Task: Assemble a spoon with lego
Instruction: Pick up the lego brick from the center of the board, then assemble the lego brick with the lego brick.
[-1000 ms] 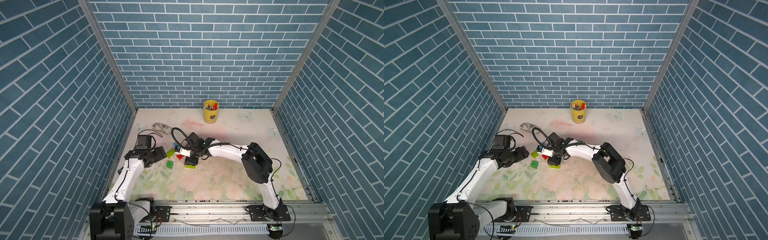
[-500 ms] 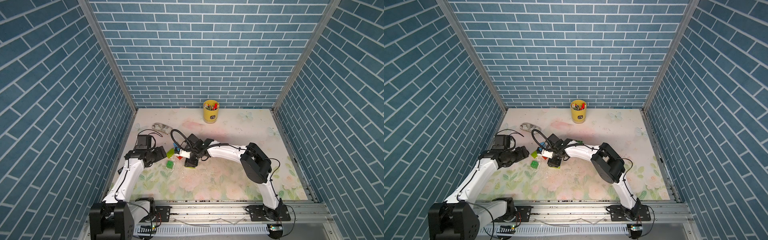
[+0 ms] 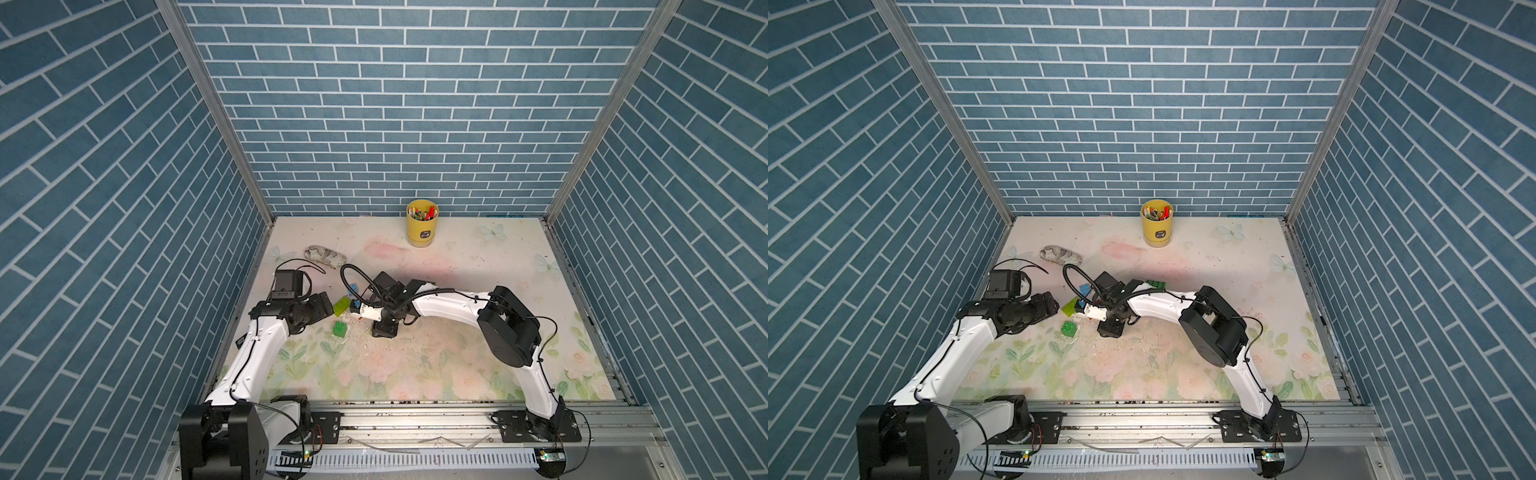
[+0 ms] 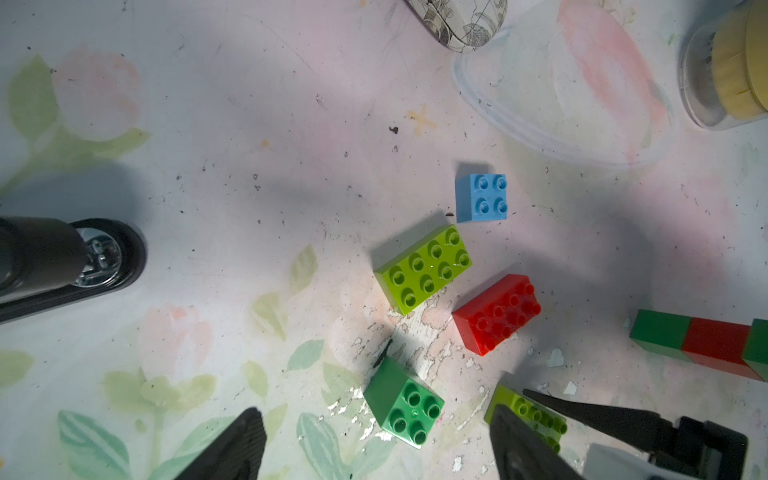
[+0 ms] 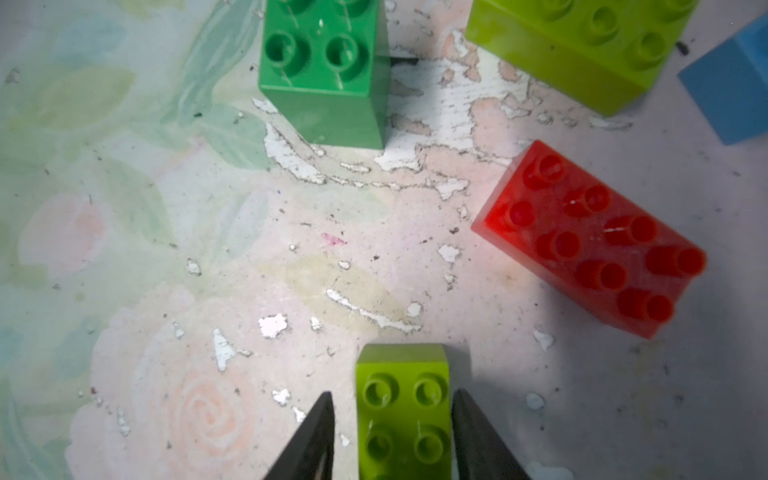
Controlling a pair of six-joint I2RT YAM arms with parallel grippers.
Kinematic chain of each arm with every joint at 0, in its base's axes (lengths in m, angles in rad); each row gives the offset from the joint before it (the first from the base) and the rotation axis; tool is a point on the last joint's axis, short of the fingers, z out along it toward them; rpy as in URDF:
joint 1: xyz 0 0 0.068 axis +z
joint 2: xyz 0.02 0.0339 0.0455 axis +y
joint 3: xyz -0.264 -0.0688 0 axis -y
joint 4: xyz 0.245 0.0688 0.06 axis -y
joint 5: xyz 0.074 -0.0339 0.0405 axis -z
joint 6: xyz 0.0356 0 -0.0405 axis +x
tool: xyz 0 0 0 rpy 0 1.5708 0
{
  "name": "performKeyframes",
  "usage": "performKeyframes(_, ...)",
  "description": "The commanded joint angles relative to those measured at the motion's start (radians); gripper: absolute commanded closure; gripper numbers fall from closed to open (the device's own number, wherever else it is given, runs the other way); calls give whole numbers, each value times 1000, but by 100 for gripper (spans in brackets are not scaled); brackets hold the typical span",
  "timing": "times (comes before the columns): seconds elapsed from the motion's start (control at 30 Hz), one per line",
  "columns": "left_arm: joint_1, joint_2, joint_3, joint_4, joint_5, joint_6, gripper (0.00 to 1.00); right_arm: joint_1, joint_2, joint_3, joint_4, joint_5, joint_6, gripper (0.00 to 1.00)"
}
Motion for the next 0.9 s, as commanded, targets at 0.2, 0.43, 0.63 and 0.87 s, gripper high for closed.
performKeyframes(0.2, 6, 2, -11, -2, 0, -1, 13, 5, 15, -2, -34, 24, 0, 65)
performKeyframes(0.43, 5, 3, -8, -1, 11, 7, 13, 5, -32, -28, -17, 30, -8, 77)
performKeyframes(0.63, 5, -1, -2, -7, 30, 17, 13, -54, -233, -31, -112, -47, -50, 80)
performKeyframes(0.87, -69, 22, 5, 33, 69, -13, 14, -199, -417, 37, -398, -93, -237, 81)
